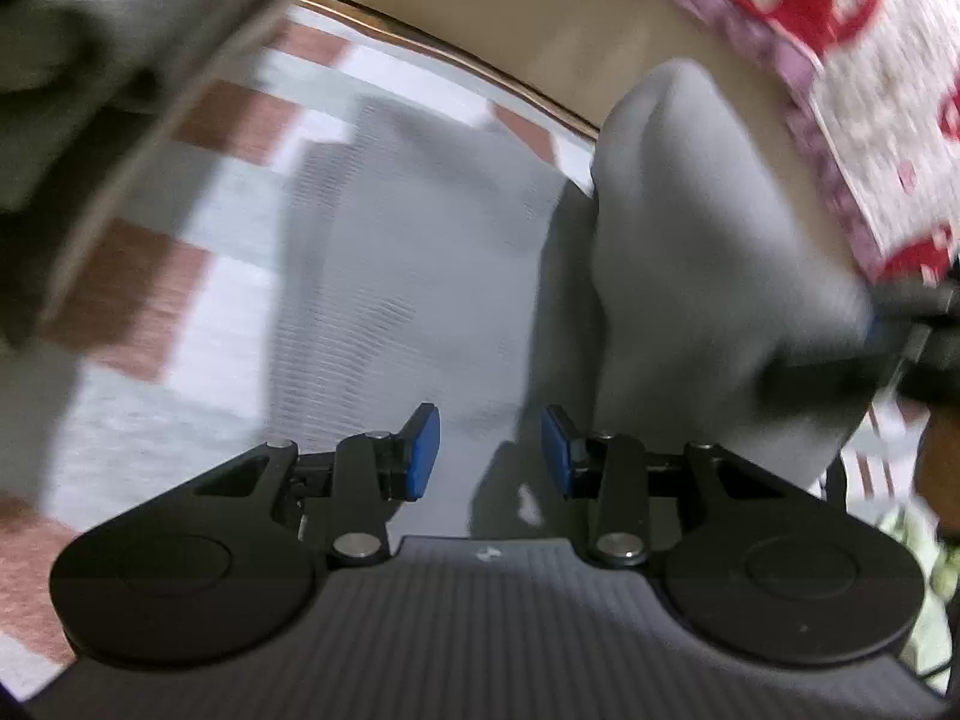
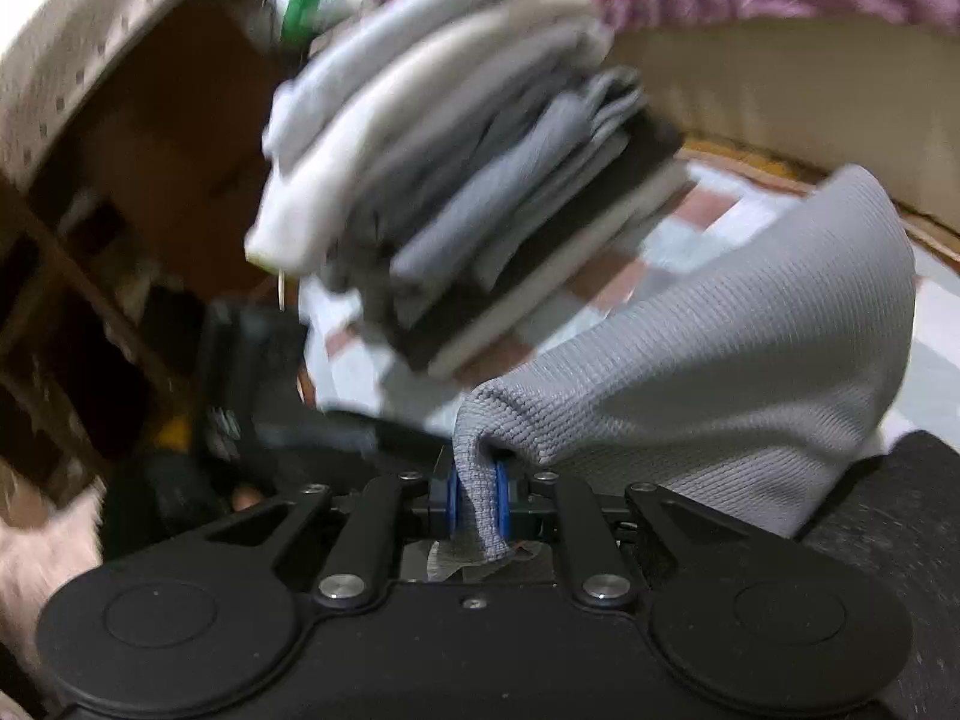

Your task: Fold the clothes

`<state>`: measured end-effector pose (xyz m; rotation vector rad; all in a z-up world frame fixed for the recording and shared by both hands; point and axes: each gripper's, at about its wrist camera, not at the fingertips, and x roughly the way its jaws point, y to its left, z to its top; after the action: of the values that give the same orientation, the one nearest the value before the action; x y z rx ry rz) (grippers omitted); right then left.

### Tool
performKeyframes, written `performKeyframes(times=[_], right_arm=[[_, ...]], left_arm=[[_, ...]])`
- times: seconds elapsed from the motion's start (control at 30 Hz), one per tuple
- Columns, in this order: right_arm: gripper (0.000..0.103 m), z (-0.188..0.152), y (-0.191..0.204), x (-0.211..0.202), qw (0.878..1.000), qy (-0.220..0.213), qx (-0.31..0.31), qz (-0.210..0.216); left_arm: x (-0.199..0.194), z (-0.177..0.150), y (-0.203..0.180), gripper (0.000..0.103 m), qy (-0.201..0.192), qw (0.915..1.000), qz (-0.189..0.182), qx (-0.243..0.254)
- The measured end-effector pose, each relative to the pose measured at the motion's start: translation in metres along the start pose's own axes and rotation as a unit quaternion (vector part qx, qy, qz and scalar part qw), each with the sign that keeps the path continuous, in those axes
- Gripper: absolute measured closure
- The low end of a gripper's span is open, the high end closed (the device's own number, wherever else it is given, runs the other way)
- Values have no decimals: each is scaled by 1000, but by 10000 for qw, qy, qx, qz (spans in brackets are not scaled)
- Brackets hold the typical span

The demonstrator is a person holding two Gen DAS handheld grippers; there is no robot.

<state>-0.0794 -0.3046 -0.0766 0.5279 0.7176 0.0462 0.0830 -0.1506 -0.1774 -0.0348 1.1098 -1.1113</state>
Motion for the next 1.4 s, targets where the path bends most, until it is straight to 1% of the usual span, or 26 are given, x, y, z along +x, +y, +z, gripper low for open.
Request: performKeyframes(times=[0.1, 0.23, 0.33, 0.47, 0.53, 0.6, 0.67, 0.7, 0.77, 0.83, 0.93, 0.97, 1.0, 1.07, 1.1, 1.2, 1.3, 1.4], right_arm=[[88, -2, 4, 21, 9994, 292, -154, 132], [88, -8, 7, 41, 9981, 547, -241, 130], [88, -13, 12, 51, 9983, 552, -186, 57], [87, -20, 20, 63, 9986, 523, -91, -51], [79, -23, 24, 69, 9986, 509, -43, -105], [59, -27, 27, 75, 9986, 495, 5, -158], [59, -35, 31, 64, 9991, 385, -12, -152], [59, -40, 33, 56, 9994, 318, -28, -141], [60, -49, 36, 41, 9997, 185, -61, -120], [60, -59, 39, 26, 9999, 52, -93, -99], [60, -74, 45, 3, 9998, -148, -141, -68], [60, -77, 45, -5, 9991, -243, -200, -274], [59, -79, 44, -10, 9971, -297, -361, -603], [59, -82, 42, -9, 9893, -248, -807, -1194], [59, -85, 41, -5, 9859, -155, -994, -1335], [59, -93, 42, 10, 9778, 51, -1420, -1541], [58, -100, 50, 21, 9653, 7, -1882, -1810], [56, -105, 57, 33, 9518, 44, -2427, -1875]], left_arm=[[-8, 2, 20, 66, -183, 9987, -48, -464], [-11, 5, 36, 66, -278, 9959, -157, -849], [-12, 7, 38, 66, -332, 9950, -126, -928], [-22, 10, 41, 64, -515, 9941, 110, -946], [-32, 11, 43, 64, -626, 9928, 150, -1011], [-44, 12, 43, 63, -782, 9917, 130, -1016], [-56, 11, 36, 62, -903, 9917, 48, -919], [-58, 10, 31, 61, -880, 9928, -31, -812], [-60, 7, 20, 52, -767, 9953, -215, -556], [-54, 5, 16, 52, -659, 9972, -42, -356], [-43, 3, 10, 55, -496, 9983, 309, -70], [-39, 2, 8, 55, -441, 9981, 426, 26], [-35, 1, 7, 56, -386, 9977, 543, 121], [-28, -1, 3, 56, -277, 9961, 776, 312], [-24, -2, 1, 56, -222, 9949, 893, 407], [-13, -5, -4, 55, -57, 9898, 1240, 692], [-8, -7, -3, 54, -27, 9879, 1362, 743], [-9, -7, -5, 53, -41, 9852, 1501, 822]])
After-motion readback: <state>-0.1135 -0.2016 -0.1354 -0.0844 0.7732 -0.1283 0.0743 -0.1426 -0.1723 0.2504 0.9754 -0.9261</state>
